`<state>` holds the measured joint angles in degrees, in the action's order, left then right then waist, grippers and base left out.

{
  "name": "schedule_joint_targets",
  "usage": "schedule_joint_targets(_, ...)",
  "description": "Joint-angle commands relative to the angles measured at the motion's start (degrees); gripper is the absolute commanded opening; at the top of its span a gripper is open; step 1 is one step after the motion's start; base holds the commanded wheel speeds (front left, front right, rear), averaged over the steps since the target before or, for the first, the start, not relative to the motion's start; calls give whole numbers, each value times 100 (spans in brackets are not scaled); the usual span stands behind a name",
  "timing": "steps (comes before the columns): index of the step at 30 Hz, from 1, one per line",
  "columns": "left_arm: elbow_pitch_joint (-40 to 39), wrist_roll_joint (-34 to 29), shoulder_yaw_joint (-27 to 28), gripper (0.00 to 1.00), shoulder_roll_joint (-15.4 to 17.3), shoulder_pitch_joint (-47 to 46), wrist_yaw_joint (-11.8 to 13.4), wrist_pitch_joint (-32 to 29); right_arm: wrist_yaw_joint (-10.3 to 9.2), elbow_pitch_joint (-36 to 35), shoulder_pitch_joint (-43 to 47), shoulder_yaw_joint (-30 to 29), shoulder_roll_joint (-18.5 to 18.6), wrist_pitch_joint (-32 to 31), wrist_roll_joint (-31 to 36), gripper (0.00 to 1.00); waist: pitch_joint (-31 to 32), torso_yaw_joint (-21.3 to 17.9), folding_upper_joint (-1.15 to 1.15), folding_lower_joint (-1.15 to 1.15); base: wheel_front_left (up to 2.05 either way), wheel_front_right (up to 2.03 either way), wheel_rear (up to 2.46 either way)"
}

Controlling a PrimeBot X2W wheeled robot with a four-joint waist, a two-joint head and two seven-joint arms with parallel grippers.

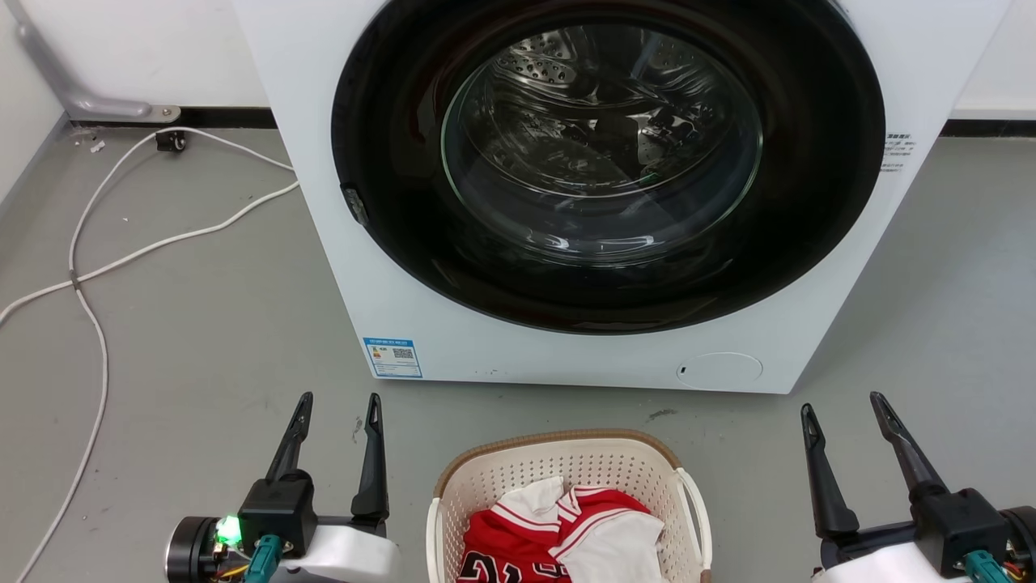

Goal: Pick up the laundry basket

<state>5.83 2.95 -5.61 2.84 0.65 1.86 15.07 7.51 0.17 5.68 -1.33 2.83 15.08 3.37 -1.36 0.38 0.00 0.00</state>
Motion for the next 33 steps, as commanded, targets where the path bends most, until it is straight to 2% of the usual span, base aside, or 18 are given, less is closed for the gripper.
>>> schedule_joint_targets(1,1,14,-13,100,7,30,18,17,-3,-18,23,0,9,14,29,100,-5,0,0,0,0,0,0)
schedule_joint_targets(11,223,-134,76,100,24,-404,-159,16,-3,-25,-340,36,8,14,119,100,-343,-33,0,0,0,0,0)
schedule_joint_targets(15,479,-124,95,100,21,-734,-265,16,-4,230,-610,89,8,13,207,100,-637,-34,0,0,0,0,0)
schedule_joint_targets(24,1728,-197,-56,100,109,-1751,-584,16,-4,1419,-1667,356,4,14,578,100,-1623,-99,0,0,0,0,0)
schedule_joint_targets(33,3347,-243,-248,100,256,-2698,-744,16,-5,2951,-2696,565,3,14,842,100,-2472,-182,0,0,0,0,0)
